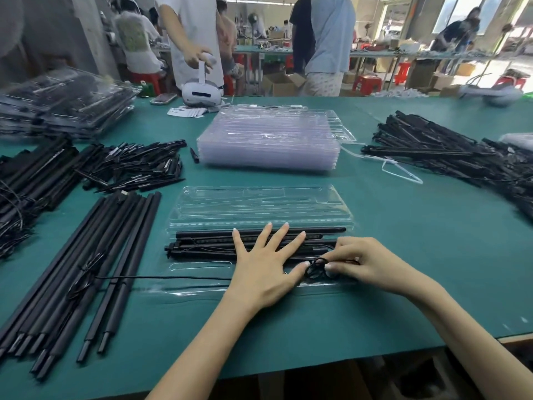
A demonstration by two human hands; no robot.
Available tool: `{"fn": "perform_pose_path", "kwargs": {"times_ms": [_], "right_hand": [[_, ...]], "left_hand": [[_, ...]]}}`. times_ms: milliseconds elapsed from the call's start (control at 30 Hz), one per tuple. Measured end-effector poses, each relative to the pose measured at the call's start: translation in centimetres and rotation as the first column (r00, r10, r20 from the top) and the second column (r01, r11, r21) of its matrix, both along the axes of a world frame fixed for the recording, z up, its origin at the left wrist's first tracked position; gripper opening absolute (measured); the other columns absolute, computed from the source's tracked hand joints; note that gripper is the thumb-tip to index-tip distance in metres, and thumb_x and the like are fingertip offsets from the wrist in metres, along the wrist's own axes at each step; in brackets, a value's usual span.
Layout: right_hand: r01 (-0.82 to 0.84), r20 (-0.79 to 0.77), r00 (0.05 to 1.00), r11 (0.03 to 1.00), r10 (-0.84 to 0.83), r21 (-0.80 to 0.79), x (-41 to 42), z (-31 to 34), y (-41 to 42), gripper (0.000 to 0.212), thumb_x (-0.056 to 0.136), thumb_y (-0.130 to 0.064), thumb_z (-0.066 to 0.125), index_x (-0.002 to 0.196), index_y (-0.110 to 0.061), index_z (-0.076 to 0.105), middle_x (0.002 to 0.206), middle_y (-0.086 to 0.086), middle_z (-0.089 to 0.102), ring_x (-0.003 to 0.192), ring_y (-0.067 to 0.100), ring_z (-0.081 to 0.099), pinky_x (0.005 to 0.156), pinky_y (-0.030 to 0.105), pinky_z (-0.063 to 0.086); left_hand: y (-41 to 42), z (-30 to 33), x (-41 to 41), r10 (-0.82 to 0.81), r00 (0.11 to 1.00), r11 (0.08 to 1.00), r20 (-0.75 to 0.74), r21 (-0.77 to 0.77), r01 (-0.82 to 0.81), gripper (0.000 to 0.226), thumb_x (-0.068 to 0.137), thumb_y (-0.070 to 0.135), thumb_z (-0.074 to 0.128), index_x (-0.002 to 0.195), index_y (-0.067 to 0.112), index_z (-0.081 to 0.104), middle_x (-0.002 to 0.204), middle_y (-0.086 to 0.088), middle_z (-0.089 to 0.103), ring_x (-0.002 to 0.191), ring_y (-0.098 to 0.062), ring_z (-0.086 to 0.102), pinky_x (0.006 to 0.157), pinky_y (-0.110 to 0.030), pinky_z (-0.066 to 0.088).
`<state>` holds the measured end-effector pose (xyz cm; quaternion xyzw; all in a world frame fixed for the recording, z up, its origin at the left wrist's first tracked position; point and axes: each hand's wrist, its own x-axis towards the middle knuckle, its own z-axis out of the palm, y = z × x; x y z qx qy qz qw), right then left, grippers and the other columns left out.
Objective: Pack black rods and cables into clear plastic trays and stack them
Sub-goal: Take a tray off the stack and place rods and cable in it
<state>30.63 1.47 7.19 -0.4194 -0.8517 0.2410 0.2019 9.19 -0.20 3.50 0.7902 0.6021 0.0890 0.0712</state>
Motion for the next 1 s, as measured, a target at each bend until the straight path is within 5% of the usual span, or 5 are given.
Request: {"fn": "perform_pose_path", "kwargs": {"times_ms": [133, 333, 533, 733, 1000], "right_hand": [[0.142, -0.175, 0.972, 0.987, -0.154, -0.077, 0.2, -0.4, 0.0, 0.019, 0.071, -0.021, 0.083, 0.081, -0.021, 0.067, 0.06, 0.0, 0.062, 0.054, 0.006, 0.048, 0.06, 0.025, 0.042], [0.101, -0.039, 0.994, 0.991, -0.098, 0.086, 0.5, -0.7, -0.4, 0.021, 0.076, -0.036, 0.075, 0.072, -0.016, 0.072, 0.076, -0.009, 0.066, 0.074, 0.006, 0.056, 0.071, 0.025, 0.044], [0.014, 0.073, 0.997, 0.988, -0.026, 0.151, 2.6, -1.4, -1.9, 0.028, 0.088, -0.036, 0.055, 0.111, -0.033, 0.071, 0.097, -0.008, 0.053, 0.091, 0.005, 0.044, 0.085, 0.036, 0.035], [-0.05, -0.036, 0.998, 0.974, 0.059, 0.22, 1.8, -1.3, -1.1, 0.018, 0.077, -0.01, 0.076, 0.094, -0.015, 0.078, 0.068, -0.003, 0.055, 0.068, 0.007, 0.046, 0.063, 0.014, 0.037], [0.015, -0.161, 0.987, 0.967, 0.028, 0.256, 2.8, -1.0, -0.9, 0.017, 0.075, -0.03, 0.076, 0.086, -0.018, 0.079, 0.082, -0.013, 0.074, 0.074, 0.001, 0.067, 0.068, 0.029, 0.053]], "left_hand": [[0.1, 0.2, 0.2, 0.022, 0.999, 0.999, 0.045, -0.035, -0.021, 0.055, 0.089, 0.066, 0.005, 0.144, 0.056, 0.005, 0.159, 0.019, -0.002, 0.146, -0.007, -0.011, 0.106, -0.065, -0.018], [0.0, 0.2, 0.2, 0.026, 1.0, 0.999, -0.001, -0.025, -0.026, 0.064, 0.082, 0.076, 0.007, 0.143, 0.057, 0.004, 0.159, 0.019, -0.003, 0.146, -0.008, -0.011, 0.106, -0.065, -0.019], [0.1, 0.9, 0.8, 0.072, 0.997, 0.993, 0.03, -0.099, -0.069, 0.078, 0.071, 0.082, -0.002, 0.143, 0.057, 0.009, 0.159, 0.018, -0.001, 0.146, -0.008, -0.011, 0.102, -0.069, -0.021], [0.3, 1.1, 3.1, 0.182, 0.982, 0.98, 0.059, -0.097, -0.176, 0.07, 0.081, 0.08, 0.026, 0.144, 0.055, 0.012, 0.159, 0.01, 0.008, 0.147, -0.016, -0.009, 0.096, -0.071, -0.024], [0.6, 1.6, 3.6, 0.196, 0.97, 0.979, 0.141, -0.081, -0.186, 0.079, 0.081, 0.068, 0.05, 0.145, 0.053, 0.007, 0.156, 0.007, 0.017, 0.146, -0.019, -0.001, 0.1, -0.073, -0.014]]}}
